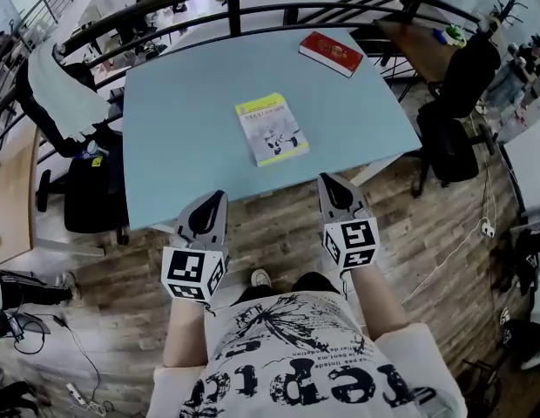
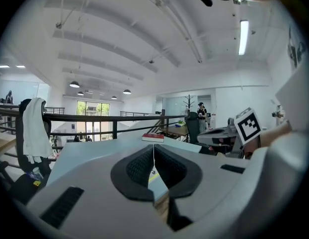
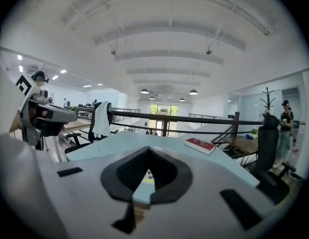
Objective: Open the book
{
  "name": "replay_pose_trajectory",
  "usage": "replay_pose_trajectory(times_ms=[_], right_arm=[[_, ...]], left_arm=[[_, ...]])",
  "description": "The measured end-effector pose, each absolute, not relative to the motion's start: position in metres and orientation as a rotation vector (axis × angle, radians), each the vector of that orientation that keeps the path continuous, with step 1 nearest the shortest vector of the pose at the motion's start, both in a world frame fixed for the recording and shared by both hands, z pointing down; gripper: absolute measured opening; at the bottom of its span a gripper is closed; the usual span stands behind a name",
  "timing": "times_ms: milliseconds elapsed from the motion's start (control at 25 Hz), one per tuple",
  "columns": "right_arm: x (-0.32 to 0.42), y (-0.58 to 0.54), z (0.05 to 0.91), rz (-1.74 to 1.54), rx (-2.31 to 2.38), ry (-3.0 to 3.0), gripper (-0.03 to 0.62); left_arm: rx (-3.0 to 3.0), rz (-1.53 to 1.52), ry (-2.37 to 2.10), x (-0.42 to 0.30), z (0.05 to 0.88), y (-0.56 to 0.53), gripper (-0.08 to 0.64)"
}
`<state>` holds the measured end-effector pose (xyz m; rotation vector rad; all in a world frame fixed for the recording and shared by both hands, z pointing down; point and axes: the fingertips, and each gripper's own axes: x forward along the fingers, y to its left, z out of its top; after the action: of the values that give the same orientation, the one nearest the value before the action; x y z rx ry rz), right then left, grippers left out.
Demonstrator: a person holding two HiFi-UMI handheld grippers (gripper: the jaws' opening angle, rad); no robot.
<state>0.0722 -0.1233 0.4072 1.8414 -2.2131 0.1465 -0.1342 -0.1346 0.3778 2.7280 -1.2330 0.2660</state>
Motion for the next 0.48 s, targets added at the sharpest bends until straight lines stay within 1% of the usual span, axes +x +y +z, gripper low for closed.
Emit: replay_pose_trajectory(times_ms=[240, 480], right_arm=[[0.079, -0.169, 0.427, 0.175, 1.764, -2.244, 0.009], [0.114, -0.213, 0.441, 0.195, 1.675, -2.283, 0.009]], left_arm=[[2.659, 0.329, -1.216, -0.116, 0.415, -0.173, 0.020], [2.652, 0.392, -1.200, -0.060, 0.447, -0.208, 0.020]])
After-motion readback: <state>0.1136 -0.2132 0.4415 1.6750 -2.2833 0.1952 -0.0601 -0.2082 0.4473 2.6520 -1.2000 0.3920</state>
